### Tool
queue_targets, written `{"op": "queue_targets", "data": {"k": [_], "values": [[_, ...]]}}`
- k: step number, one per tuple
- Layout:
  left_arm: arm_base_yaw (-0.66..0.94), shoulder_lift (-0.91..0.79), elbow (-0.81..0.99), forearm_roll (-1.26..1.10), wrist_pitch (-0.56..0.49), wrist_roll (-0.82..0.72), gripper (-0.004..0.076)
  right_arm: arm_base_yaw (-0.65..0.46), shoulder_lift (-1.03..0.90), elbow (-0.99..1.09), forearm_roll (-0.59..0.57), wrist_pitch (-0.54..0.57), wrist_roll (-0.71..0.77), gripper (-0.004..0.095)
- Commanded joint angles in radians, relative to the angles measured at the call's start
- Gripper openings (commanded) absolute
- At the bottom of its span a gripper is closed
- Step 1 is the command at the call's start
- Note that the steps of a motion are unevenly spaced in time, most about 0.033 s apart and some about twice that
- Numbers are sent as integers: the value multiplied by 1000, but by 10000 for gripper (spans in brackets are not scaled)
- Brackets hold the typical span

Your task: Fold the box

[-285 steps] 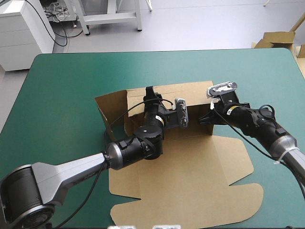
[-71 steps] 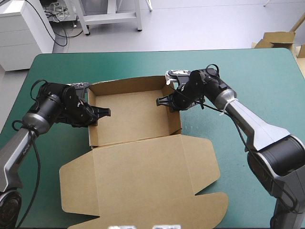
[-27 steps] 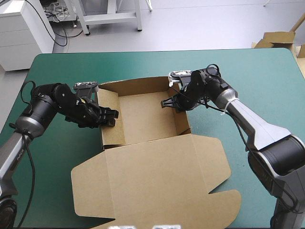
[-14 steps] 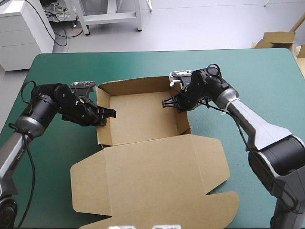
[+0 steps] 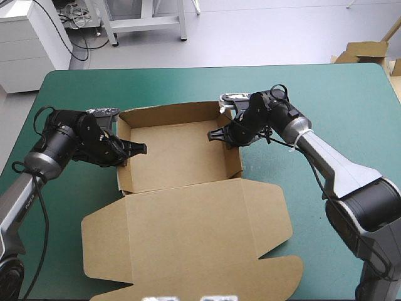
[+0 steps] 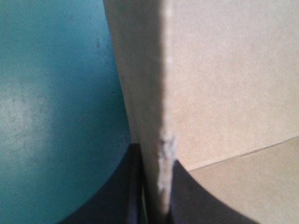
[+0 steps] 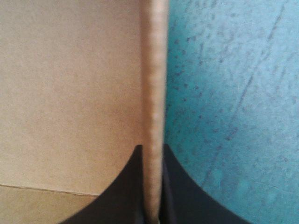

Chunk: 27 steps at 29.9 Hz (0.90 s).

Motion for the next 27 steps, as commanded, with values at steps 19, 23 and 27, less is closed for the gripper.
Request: {"op": "queue_targets", "data": {"k": [19, 23, 27], "values": [[-148, 264, -388, 5, 165, -30, -8, -22, -118, -14, -211, 161, 81, -20], [-189, 335, -411, -6, 170, -28, -8, -40, -112, -9, -203, 161, 81, -21], [-221, 377, -411, -21, 150, 24, -8, -52, -91, -9, -203, 161, 67, -20]]}}
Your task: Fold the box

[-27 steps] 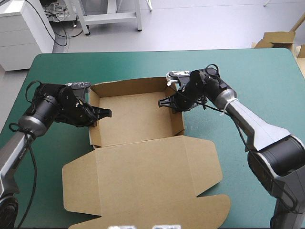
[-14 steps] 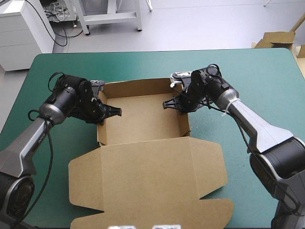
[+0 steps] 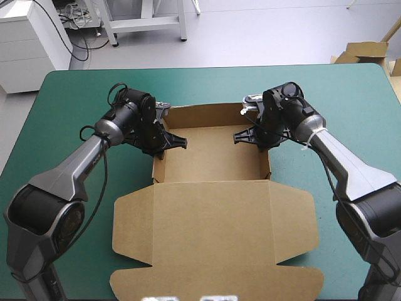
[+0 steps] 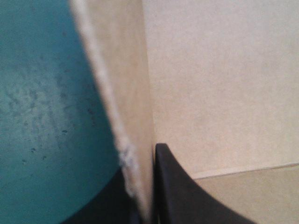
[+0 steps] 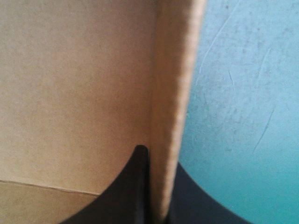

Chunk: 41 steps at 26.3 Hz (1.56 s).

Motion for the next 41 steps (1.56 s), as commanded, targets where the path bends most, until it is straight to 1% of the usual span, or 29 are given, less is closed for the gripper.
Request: {"op": "queue_targets", "data": {"k": [1, 8, 11, 13, 14, 15, 16, 18, 19, 21, 22, 24, 26, 29, 31, 32, 34, 36, 37, 38, 39, 41], "values": [[-36, -18, -31, -56, -7, 45, -8, -3, -33, -23, 32, -28, -42, -20], [-38, -3, -31, -56, -45, 55, -8, -10, -1, -31, 26, -33, -42, -20], [-38, -3, -31, -56, -50, 59, -6, -10, -1, -45, 3, -30, -42, -17], [-38, -3, -31, -56, -48, 90, 16, -10, -1, -60, -18, -31, -42, 6], [-38, -3, -31, -56, -46, 92, 36, -10, -1, -71, -21, -29, -42, 39], [-38, -3, -31, -56, -46, 92, 70, -10, -1, -82, -21, -29, -42, 77], [-38, -3, -31, -56, -46, 92, 111, -10, -1, -95, -22, -29, -42, 141], [-38, -3, -31, -56, -46, 92, 200, -10, -1, -116, -29, -29, -42, 291], [-38, -3, -31, -56, -46, 92, 265, -10, -1, -125, -39, -29, -42, 377], [-38, -3, -31, -56, -46, 92, 358, -10, -1, -127, -77, -29, -22, 522], [-38, -3, -31, -56, -46, 92, 425, -10, -1, -127, -85, -29, -13, 569], [-38, -3, -31, -56, -46, 92, 509, -10, -1, -127, -91, -29, -4, 613], [-38, -3, -31, -54, -42, 92, 553, -10, -1, -127, -93, -29, -4, 609], [-38, -3, -41, -29, -18, 103, 549, -10, -1, -129, -93, -29, -4, 605], [-38, -5, -67, -31, 18, 157, 548, -10, -1, -133, -91, -29, -4, 605], [-38, -7, -113, -31, 25, 219, 548, -10, -5, -133, -91, -29, -6, 605], [-38, -22, -196, -51, 25, 224, 548, -10, -22, -133, -98, -29, -20, 605], [-38, -38, -278, -49, 25, 224, 548, -10, -46, -133, -100, -29, -78, 605], [-38, -47, -304, -41, 25, 224, 547, -10, -53, -133, -100, -29, -72, 605], [-38, -64, -345, -26, 25, 224, 545, -10, -75, -133, -98, -29, -20, 605], [-38, -73, -365, -23, 25, 224, 543, -10, -87, -133, -98, -29, -3, 605], [-38, -111, -415, 13, 25, 224, 503, -10, -119, -133, -112, -29, -1, 605]]}}
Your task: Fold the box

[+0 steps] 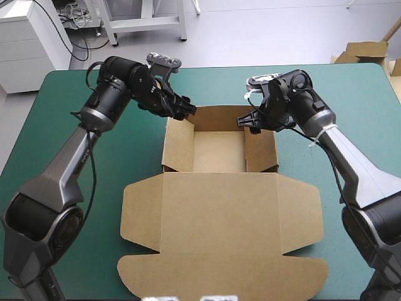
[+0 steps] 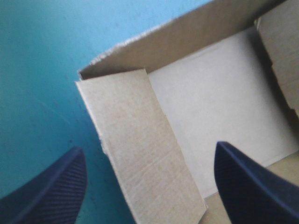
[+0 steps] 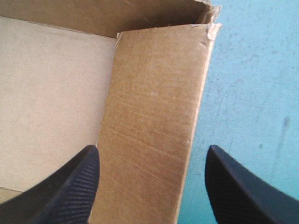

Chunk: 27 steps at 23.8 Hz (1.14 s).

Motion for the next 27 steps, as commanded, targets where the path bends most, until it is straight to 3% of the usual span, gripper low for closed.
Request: {"op": "queue_targets", "data": {"k": [1, 3, 5, 6, 13, 27], "values": [[-3, -111, -63, 37, 30, -7, 464, 1, -88, -33, -41, -22, 6, 605], [-3, -169, -63, 119, 32, 6, 307, 1, -104, -33, -95, -22, 9, 605], [-3, -238, -63, 155, 32, 51, 35, -11, -111, -33, -107, -21, 9, 605], [-3, -289, -63, 150, 32, 60, -1, -24, -109, -31, -95, -21, 17, 605], [-3, -502, 105, 149, 30, 64, -8, -92, -70, 36, 11, -21, 32, 605], [-3, -918, 793, 146, -125, 65, -8, -92, 41, 52, 152, -21, -23, 588]]}}
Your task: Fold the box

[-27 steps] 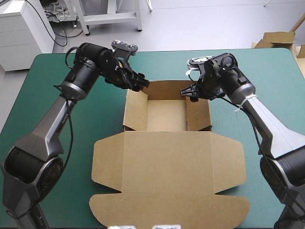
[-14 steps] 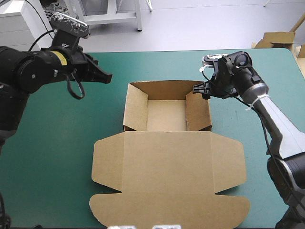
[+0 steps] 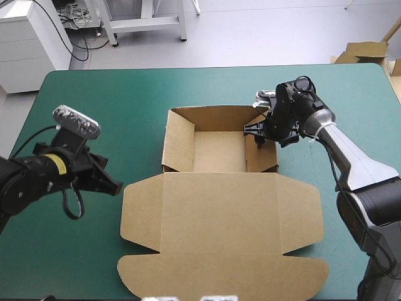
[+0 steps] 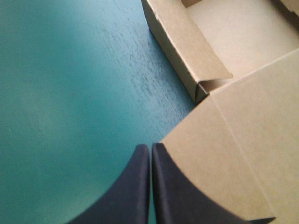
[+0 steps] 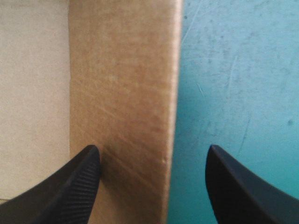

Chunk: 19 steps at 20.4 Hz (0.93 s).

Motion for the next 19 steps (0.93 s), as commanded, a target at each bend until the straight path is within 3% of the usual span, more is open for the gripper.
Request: {"op": "queue_targets", "data": {"k": [1, 2, 3, 5, 11, 13, 19], "values": [[-3, -131, 150, 0, -73, -8, -8, -5, -30, -24, 41, -18, -36, 516], [-3, -159, 189, 0, -79, -14, -8, -5, -30, -24, 41, -18, -36, 447], [-3, -217, 264, 0, -97, -35, -8, -5, -28, -24, 44, -18, -36, 254], [-3, -298, 364, 4, -127, -78, -8, -5, -28, -24, 55, -18, -52, -13], [-3, -493, 625, 5, -137, -102, -8, -49, -51, -24, 30, -18, -57, -21], [-3, -537, 679, 3, -141, -102, -8, -124, -91, -24, 10, -16, -78, -21], [-3, -599, 783, 4, -147, -103, -8, -497, -182, -24, -34, -16, -122, -20]]}}
